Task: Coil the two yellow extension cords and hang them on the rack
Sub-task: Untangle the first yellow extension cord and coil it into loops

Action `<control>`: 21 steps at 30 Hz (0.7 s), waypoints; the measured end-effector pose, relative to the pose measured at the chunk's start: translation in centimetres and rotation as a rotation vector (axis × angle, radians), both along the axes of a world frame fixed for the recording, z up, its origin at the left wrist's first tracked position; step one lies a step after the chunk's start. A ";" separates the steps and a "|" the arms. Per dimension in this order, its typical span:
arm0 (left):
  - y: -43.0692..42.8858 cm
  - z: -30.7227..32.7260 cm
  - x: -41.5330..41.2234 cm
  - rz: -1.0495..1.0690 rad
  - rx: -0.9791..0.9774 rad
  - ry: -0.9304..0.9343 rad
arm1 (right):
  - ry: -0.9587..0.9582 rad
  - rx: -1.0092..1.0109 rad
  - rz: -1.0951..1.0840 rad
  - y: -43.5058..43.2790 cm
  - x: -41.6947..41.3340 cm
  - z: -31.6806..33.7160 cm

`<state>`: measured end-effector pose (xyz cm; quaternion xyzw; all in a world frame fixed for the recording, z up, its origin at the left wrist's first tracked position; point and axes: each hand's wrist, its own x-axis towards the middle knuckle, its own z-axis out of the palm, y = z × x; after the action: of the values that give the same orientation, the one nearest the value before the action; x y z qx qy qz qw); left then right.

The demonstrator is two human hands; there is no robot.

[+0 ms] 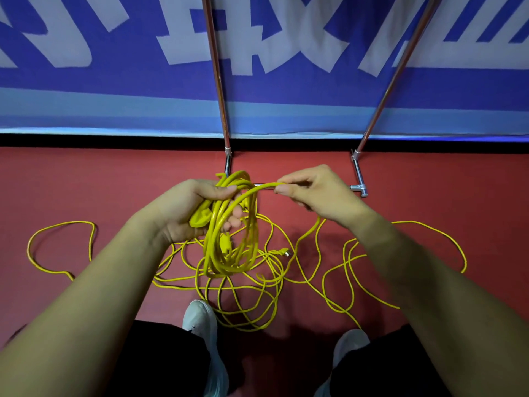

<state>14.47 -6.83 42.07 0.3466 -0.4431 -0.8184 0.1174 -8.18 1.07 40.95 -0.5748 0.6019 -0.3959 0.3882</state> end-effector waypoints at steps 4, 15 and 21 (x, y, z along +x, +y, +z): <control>0.7 -0.1 -0.4 -0.132 0.062 0.023 | 0.059 -0.073 0.083 -0.3 1.9 0.9; -1.5 -2.0 0.8 -0.114 0.039 0.056 | 0.148 0.082 0.125 -0.2 -2.9 -2.0; -1.0 -1.8 0.8 -0.156 0.028 0.101 | 0.129 0.004 0.088 -0.2 -1.4 -0.8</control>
<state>15.27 -7.81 40.29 0.2710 -0.4506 -0.8476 0.0708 -9.61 0.87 40.12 -0.6241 0.6006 -0.3394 0.3669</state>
